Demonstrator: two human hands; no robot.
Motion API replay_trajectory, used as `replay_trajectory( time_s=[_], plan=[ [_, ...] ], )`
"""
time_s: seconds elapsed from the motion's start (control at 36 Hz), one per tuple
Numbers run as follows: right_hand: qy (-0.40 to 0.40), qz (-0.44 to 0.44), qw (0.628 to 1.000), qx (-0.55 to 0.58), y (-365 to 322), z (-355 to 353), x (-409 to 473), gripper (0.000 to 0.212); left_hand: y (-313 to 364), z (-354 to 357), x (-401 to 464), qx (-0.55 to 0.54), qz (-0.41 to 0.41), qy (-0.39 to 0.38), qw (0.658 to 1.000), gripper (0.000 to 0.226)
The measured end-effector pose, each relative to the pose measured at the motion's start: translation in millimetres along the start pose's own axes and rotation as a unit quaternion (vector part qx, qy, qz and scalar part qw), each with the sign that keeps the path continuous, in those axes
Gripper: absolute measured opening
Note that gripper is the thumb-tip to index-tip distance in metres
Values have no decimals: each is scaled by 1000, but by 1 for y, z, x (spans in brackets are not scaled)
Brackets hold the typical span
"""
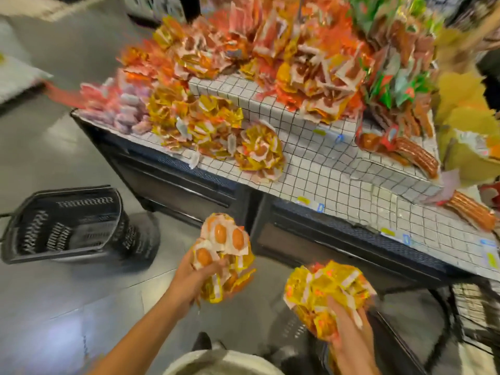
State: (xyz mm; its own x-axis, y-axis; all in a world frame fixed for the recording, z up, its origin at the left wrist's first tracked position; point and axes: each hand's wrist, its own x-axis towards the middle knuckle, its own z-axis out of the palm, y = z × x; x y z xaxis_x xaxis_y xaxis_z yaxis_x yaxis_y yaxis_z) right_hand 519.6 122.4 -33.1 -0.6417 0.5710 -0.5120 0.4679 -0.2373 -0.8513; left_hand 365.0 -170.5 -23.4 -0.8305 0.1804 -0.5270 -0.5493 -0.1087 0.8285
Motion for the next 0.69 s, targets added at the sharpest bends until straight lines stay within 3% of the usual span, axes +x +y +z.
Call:
replay_trajectory(
  time_s=[0.06, 0.11, 0.25, 0.36, 0.47, 0.61, 0.69],
  plan=[
    [-7, 28, 999, 18, -10, 22, 7, 63, 5, -19, 6, -7, 7, 24, 1000, 60],
    [-12, 25, 999, 23, -24, 45, 12, 58, 10, -33, 12, -9, 15, 38, 999, 55],
    [-1, 31, 995, 99, -53, 97, 55, 47, 22, -53, 37, -27, 28, 73, 997, 70],
    [-74, 9, 992, 104, -85, 131, 91, 57, 44, -55, 58, -29, 63, 114, 991, 57],
    [-112, 16, 988, 104, -121, 165, 135, 47, 76, -50, 81, -16, 92, 138, 986, 48],
    [-167, -3, 980, 113, -190, 204, 176, 76, 120, -38, 115, 31, 122, 153, 980, 45],
    [-188, -31, 974, 120, -227, 224, 200, 67, 137, -33, 142, 30, 131, 152, 979, 46]
  ],
)
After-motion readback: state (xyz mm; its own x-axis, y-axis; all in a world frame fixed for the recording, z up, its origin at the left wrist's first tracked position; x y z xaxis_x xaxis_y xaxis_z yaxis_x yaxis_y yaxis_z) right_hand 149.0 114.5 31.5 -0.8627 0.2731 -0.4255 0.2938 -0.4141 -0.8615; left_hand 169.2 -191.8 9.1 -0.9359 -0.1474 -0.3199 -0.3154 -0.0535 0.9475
